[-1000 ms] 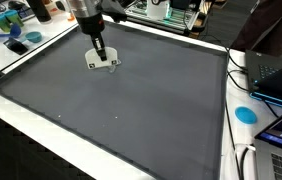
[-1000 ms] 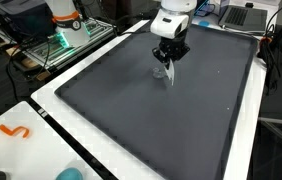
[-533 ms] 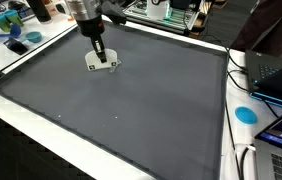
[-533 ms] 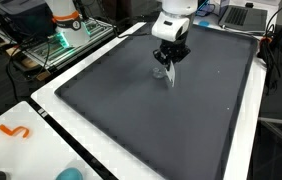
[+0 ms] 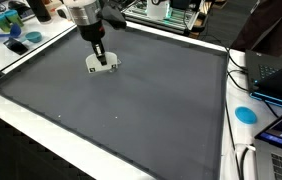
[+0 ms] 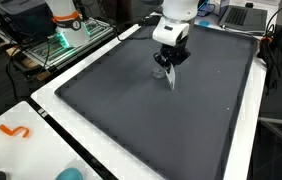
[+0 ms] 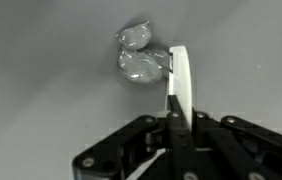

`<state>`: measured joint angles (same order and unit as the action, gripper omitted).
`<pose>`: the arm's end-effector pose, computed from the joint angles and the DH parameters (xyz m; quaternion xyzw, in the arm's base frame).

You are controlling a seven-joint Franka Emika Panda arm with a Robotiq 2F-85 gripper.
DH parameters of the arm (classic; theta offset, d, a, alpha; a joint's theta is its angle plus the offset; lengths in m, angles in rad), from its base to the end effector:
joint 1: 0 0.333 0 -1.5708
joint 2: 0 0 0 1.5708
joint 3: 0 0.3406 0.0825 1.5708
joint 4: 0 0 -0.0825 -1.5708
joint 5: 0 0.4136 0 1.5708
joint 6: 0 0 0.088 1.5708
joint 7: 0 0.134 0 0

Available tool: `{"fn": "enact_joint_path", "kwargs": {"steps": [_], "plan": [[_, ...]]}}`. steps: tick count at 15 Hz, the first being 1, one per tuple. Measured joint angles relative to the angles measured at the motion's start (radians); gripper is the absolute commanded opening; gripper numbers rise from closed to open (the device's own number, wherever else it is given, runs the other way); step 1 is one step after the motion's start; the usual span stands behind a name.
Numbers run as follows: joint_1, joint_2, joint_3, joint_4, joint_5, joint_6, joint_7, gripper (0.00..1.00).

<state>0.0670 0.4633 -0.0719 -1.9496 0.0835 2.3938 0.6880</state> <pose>0.6486 0.0001 0.2123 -0.9309 0.3650 0.0121 0.0085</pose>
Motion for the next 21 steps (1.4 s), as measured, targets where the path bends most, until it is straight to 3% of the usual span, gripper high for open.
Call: {"fn": "enact_joint_path", "kwargs": {"steps": [9, 21], "plan": [[-0.031, 0.003, 0.009, 0.004, 0.134, -0.067, -0.037, 0.01], [-0.037, 0.01, 0.021, 0.017, 0.148, -0.111, -0.122, 0.01]]}}
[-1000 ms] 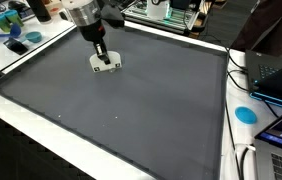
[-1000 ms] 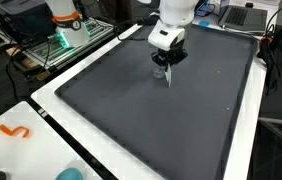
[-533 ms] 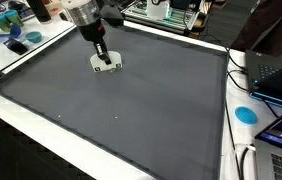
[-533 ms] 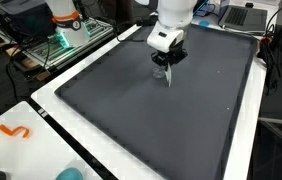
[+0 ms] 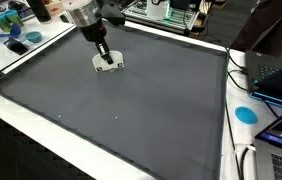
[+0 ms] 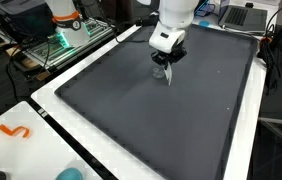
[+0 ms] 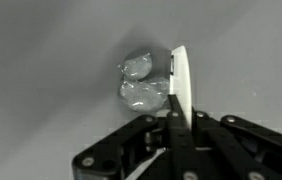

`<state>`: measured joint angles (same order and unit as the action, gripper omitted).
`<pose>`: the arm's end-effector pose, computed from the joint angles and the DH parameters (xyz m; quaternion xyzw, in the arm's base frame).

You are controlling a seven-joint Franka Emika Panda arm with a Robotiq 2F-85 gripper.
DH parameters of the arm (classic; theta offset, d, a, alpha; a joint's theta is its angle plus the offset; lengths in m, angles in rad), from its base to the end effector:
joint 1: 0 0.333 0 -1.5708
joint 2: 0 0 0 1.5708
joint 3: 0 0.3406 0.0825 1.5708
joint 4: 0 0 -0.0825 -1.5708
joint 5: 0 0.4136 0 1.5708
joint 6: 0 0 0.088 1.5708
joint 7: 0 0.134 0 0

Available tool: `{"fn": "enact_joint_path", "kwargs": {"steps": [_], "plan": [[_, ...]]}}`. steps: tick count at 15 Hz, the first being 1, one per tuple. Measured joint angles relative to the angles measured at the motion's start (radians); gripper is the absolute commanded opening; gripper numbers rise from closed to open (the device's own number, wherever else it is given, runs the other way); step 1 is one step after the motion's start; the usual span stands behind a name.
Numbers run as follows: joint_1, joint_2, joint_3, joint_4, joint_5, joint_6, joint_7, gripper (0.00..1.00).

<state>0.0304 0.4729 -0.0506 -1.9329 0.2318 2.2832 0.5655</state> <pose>0.6393 -0.0022 0.2046 -0.9276 0.3619 0.0768 0.0524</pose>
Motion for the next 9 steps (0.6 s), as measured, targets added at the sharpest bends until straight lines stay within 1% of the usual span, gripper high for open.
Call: {"fn": "enact_joint_path", "kwargs": {"steps": [3, 9], "plan": [[0.002, 0.005, 0.003, 0.013, 0.0, -0.044, 0.0, 0.01], [0.002, 0.013, 0.008, 0.025, 0.001, -0.044, -0.026, 0.01]]}}
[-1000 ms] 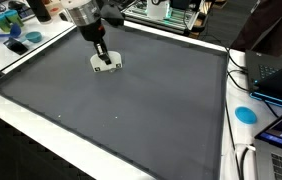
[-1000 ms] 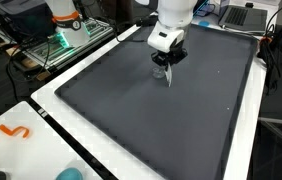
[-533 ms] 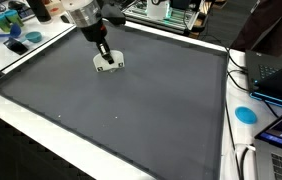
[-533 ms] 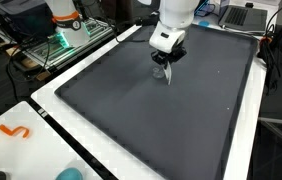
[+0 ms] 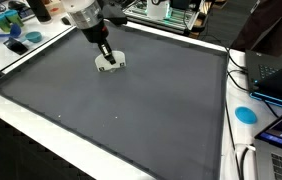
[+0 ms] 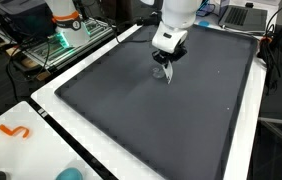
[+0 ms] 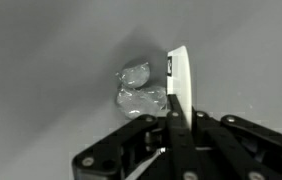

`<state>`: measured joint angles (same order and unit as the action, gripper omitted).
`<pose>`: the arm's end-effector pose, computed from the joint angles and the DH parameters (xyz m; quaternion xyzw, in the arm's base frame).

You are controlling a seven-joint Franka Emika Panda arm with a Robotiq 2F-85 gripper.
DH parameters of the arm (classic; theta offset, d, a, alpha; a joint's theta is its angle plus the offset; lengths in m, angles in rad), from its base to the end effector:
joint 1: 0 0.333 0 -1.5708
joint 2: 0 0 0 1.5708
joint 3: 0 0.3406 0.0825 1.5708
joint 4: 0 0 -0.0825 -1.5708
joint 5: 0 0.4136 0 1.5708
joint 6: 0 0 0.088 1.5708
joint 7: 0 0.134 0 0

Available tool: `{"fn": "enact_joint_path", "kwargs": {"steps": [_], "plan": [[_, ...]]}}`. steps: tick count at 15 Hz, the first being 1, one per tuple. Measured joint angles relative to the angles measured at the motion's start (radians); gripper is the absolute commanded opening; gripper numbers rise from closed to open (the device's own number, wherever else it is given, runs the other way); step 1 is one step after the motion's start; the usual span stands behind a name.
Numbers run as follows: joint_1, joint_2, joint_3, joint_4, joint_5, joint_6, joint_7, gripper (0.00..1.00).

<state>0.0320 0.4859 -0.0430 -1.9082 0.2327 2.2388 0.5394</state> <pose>0.6410 0.0052 0.2034 -0.9330 0.3435 0.0932 0.0526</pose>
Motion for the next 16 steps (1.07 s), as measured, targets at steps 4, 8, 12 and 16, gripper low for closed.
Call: {"fn": "enact_joint_path", "kwargs": {"steps": [4, 8, 12, 16], "plan": [[-0.016, 0.003, 0.008, -0.001, 0.053, 0.01, -0.073, 0.01], [-0.051, 0.007, 0.028, -0.001, 0.135, 0.019, -0.162, 0.01], [-0.053, 0.007, 0.032, -0.002, 0.138, 0.025, -0.186, 0.01], [-0.031, 0.004, 0.03, -0.003, 0.096, 0.055, -0.182, 0.01]]}}
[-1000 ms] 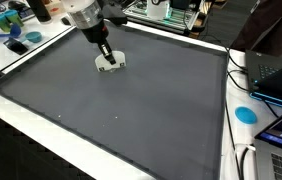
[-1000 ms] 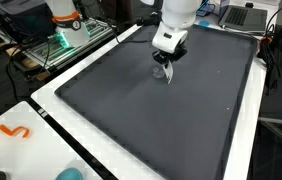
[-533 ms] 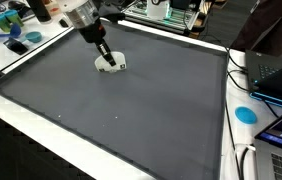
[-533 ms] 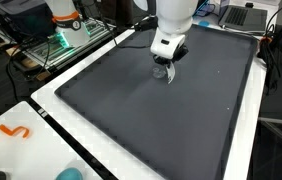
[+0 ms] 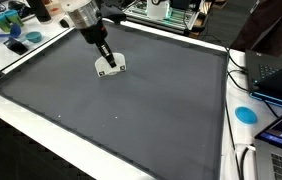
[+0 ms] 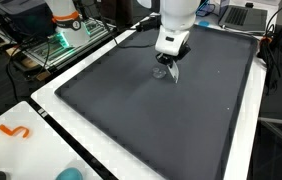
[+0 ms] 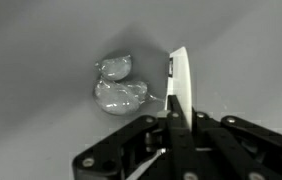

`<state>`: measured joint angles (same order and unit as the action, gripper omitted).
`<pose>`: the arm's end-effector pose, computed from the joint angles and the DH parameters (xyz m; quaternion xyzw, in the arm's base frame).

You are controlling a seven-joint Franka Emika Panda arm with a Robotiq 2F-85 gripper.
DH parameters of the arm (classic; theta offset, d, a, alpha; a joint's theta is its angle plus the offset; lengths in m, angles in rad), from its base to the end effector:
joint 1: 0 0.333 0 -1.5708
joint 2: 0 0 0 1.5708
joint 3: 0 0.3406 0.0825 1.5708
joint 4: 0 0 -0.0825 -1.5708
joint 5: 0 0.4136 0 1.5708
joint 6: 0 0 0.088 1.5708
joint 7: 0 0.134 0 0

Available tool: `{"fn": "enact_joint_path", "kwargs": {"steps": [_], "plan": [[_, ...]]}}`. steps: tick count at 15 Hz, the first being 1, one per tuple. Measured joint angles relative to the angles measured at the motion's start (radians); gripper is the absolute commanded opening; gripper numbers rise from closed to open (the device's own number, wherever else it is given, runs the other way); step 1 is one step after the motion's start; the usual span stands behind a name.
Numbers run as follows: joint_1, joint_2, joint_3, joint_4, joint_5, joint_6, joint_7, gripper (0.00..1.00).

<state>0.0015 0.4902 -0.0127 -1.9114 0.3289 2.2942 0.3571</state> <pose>0.6478 0.0066 0.2037 -0.9479 0.2927 0.0715 0.1030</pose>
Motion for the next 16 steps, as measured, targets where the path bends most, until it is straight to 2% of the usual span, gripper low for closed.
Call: {"fn": "enact_joint_path", "kwargs": {"steps": [9, 16], "plan": [[0.048, -0.024, -0.035, 0.006, -0.102, 0.027, 0.126, 0.01], [0.072, -0.069, -0.054, 0.021, -0.177, -0.029, 0.211, 0.01]]}}
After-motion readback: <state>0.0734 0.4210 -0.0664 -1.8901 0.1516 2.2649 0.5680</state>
